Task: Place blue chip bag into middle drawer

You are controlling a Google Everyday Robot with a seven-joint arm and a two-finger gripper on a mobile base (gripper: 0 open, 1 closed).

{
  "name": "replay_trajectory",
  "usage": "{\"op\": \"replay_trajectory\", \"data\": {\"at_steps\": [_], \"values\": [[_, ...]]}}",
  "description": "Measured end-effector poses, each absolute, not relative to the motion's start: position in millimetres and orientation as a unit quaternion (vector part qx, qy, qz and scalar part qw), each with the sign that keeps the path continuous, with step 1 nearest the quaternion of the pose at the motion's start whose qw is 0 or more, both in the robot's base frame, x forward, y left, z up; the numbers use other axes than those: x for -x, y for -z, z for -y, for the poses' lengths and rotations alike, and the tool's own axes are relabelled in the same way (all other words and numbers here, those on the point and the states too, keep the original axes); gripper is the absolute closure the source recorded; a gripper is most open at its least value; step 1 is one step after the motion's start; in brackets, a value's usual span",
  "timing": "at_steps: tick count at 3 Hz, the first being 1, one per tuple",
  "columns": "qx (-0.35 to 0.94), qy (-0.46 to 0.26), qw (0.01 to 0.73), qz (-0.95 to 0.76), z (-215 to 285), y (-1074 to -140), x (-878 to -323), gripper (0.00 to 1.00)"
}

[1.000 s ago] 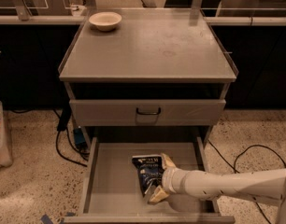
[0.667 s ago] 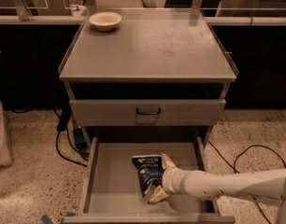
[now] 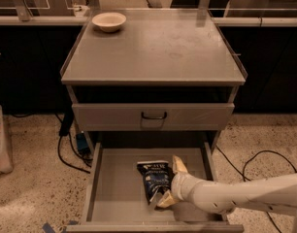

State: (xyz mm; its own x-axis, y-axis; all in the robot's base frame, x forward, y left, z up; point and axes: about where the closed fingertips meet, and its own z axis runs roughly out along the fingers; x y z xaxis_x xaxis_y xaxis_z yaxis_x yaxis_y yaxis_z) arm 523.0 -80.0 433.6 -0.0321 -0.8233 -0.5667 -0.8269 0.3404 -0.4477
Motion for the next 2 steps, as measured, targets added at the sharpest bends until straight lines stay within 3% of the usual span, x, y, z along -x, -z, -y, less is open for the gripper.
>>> {"op": "replay_trajectory", "data": {"at_steps": [2], "values": [[0.541,0.152,0.423,-0.711,126,-548,-488,0.0]]}}
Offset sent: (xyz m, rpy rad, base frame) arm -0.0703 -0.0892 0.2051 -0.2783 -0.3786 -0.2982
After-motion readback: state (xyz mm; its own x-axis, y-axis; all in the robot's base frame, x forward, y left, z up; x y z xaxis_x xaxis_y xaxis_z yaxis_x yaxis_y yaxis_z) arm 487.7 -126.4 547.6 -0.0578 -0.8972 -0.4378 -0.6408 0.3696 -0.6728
